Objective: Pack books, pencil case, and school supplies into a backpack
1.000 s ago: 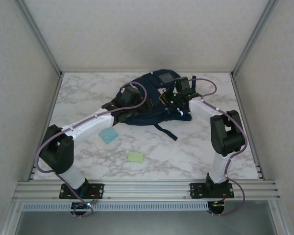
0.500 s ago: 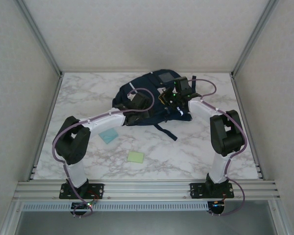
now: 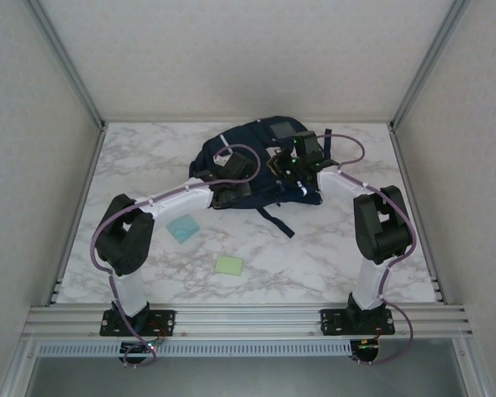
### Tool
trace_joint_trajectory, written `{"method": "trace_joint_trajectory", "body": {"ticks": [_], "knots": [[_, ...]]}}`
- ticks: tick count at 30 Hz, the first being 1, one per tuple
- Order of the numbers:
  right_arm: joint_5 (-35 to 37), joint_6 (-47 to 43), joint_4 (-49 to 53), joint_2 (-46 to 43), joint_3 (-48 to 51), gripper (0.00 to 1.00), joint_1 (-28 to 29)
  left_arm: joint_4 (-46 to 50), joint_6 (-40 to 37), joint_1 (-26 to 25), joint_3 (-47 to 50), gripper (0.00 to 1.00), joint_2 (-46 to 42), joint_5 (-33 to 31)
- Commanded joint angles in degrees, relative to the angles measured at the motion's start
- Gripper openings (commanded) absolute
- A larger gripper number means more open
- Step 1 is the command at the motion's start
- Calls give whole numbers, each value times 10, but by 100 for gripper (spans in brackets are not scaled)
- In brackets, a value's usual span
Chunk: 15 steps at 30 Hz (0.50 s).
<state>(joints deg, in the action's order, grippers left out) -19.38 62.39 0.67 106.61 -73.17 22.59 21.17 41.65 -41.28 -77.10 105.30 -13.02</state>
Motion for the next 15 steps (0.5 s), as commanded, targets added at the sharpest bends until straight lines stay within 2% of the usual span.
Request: {"method": "trace_joint_trajectory", "body": {"ticks": [1,6,9,11,15], "knots": [[-36,5,-40,-20,-6,0,-5,68,-40,26,17,21,-50,-75],[-39,2,-38,-16,-14,0,-7,121,-72,46,54,21,-96,-124],[-41,-2,-33,-14,-20,0,-7,122,-72,59,59,25,-104,-108],[-41,-5,-30,-15,-23,0,-7,94,-67,59,64,33,-114,-59],[-39,-9,-26,-17,-24,0,-8,14,-13,53,86,62,-144,35]]}}
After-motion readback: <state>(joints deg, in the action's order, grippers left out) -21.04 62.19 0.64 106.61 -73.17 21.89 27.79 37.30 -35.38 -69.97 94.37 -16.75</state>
